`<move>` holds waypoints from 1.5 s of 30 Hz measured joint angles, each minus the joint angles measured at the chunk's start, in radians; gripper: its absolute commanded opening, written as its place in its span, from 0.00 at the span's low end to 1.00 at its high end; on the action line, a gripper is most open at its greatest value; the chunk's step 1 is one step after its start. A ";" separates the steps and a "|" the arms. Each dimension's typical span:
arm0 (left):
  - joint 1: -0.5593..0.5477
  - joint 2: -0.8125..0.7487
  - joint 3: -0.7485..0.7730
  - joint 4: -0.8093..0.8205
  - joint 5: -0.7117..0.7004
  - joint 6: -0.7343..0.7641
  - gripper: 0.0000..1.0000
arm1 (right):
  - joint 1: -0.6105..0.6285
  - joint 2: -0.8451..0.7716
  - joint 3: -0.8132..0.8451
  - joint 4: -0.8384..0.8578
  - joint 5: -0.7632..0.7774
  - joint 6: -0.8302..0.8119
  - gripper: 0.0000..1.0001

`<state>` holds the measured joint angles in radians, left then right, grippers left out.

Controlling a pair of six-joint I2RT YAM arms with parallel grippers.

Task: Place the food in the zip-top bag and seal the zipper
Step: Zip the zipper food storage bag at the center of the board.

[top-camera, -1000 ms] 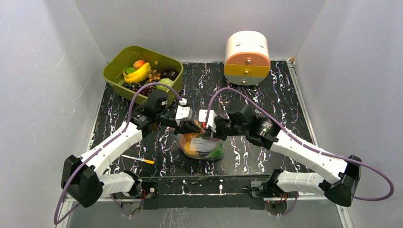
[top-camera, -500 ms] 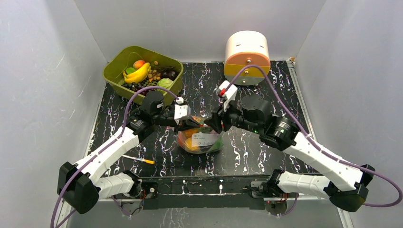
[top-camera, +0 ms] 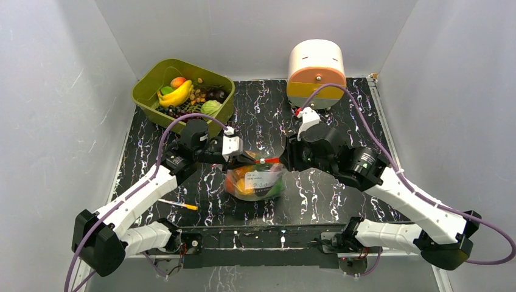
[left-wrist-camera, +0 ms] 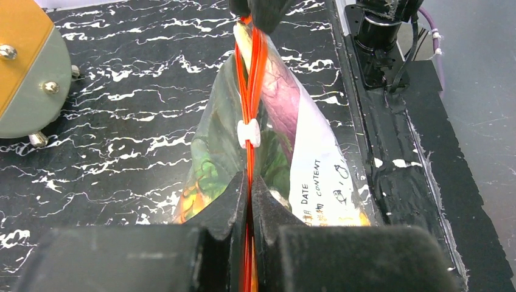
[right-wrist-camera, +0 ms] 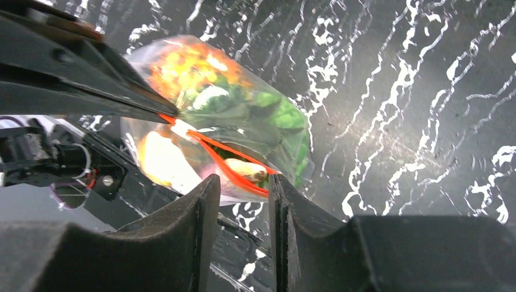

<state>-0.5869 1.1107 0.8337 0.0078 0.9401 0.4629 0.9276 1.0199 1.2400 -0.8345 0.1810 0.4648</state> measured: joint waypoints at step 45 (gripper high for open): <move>-0.002 -0.009 -0.011 -0.001 0.023 0.000 0.00 | -0.060 0.055 0.040 0.089 -0.441 -0.627 0.50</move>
<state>-0.5884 1.1015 0.8223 0.0067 0.9627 0.4625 0.8677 1.0752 1.2797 -0.7452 -0.2604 -0.1623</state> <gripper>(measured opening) 0.013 0.503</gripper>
